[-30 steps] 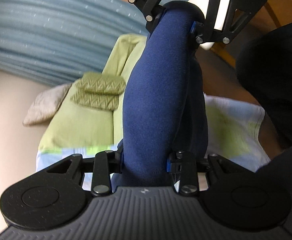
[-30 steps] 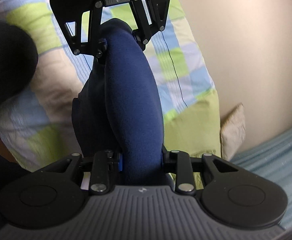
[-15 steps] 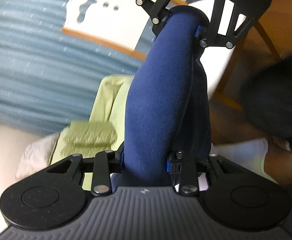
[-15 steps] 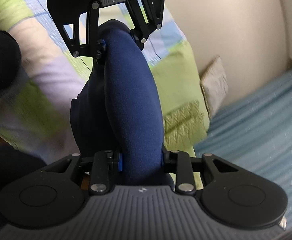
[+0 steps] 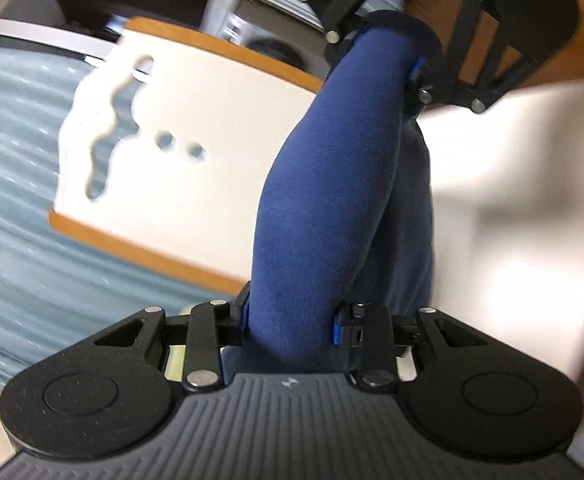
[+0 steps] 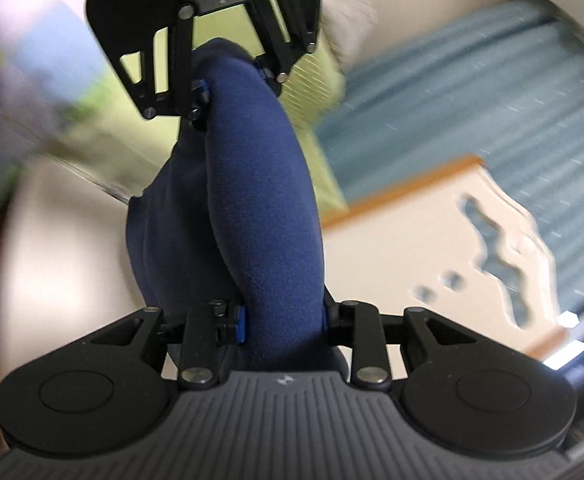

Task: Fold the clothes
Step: 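Carry the folded sweatshirt with both grippers toward the white chair seat, then lower the sweatshirt onto the white chair seat and open both grippers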

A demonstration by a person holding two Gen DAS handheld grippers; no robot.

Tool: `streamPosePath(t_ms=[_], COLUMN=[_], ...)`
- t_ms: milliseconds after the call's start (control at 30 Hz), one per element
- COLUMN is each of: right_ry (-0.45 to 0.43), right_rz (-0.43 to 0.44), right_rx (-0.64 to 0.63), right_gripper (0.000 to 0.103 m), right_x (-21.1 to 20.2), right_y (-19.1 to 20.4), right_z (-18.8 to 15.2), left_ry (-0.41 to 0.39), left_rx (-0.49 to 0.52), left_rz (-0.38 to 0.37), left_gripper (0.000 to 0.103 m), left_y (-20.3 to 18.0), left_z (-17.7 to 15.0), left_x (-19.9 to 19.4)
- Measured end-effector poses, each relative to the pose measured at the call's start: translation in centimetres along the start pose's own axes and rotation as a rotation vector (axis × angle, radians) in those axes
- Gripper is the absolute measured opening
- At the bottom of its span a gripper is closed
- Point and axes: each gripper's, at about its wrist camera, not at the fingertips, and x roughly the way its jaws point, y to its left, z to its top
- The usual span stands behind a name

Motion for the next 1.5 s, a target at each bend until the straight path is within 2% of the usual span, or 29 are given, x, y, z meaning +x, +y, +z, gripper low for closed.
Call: streamPosePath(t_ms=[67, 133, 200, 300, 333, 467, 600, 733, 833, 933, 1000, 1067, 1167, 1300, 1500], right_ry=[0.032, 0.067, 0.117, 0.160, 0.165, 0.187, 0.201, 0.216, 0.202, 0.182, 0.168, 0.158, 0.149, 0.183, 0.217], right_rz=[-0.040, -0.030, 0.059, 0.200, 0.216, 0.230, 0.244, 0.253, 0.249, 0.235, 0.211, 0.194, 0.186, 0.173, 0.142], right_rx=[0.014, 0.012, 0.003, -0.002, -0.004, 0.052, 0.079, 0.145, 0.322, 0.577, 0.712, 0.854, 1.017, 1.058, 1.052], right_gripper=[0.027, 0.027, 0.027, 0.029, 0.031, 0.037, 0.039, 0.043, 0.042, 0.040, 0.034, 0.031, 0.021, 0.017, 0.017], right_x=[1.6, 2.7, 3.4, 2.5, 2.2, 1.1, -0.1, -3.3, -6.9, -9.6, -10.2, -9.5, -6.8, -3.3, -4.4], right_y=[0.3, 2.5, 6.5, 11.1, 12.0, 12.9, 12.2, 11.3, 10.4, 8.7, 7.8, 6.5, 5.0, 5.9, 7.2], right_z=[-1.7, -3.4, -5.2, -6.5, -6.6, -6.7, -6.8, -6.7, -7.0, -8.2, -8.9, -10.2, -12.0, -13.6, -13.4], left_ry=[-0.011, 0.004, 0.032, 0.033, 0.029, 0.033, 0.034, 0.047, 0.047, 0.028, 0.000, -0.006, 0.010, 0.069, 0.049], left_rx=[0.012, 0.021, 0.031, 0.021, 0.008, -0.033, -0.020, -0.061, -0.149, -0.300, -0.435, -0.511, -0.552, -0.569, -0.615], left_rz=[-0.031, -0.128, -0.245, -0.288, -0.291, -0.308, -0.318, -0.318, -0.338, -0.367, -0.351, -0.342, -0.323, -0.343, -0.354], left_gripper=[0.042, 0.043, 0.044, 0.046, 0.048, 0.049, 0.055, 0.060, 0.060, 0.060, 0.060, 0.060, 0.060, 0.060, 0.060], left_y=[-2.7, -6.3, -10.3, -13.5, -13.9, -14.1, -14.5, -15.0, -13.4, -10.8, -8.8, -7.6, -7.6, -9.6, -9.3], left_z=[0.0, -0.8, -1.7, -3.0, -3.2, -2.8, -2.5, -2.9, -3.9, -5.0, -5.4, -5.0, -4.1, -4.6, -5.3], left_x=[2.0, 4.0, 5.0, 4.4, 4.0, 3.1, 2.2, -0.4, -2.2, -4.4, -5.8, -5.3, -2.9, -0.9, 1.7])
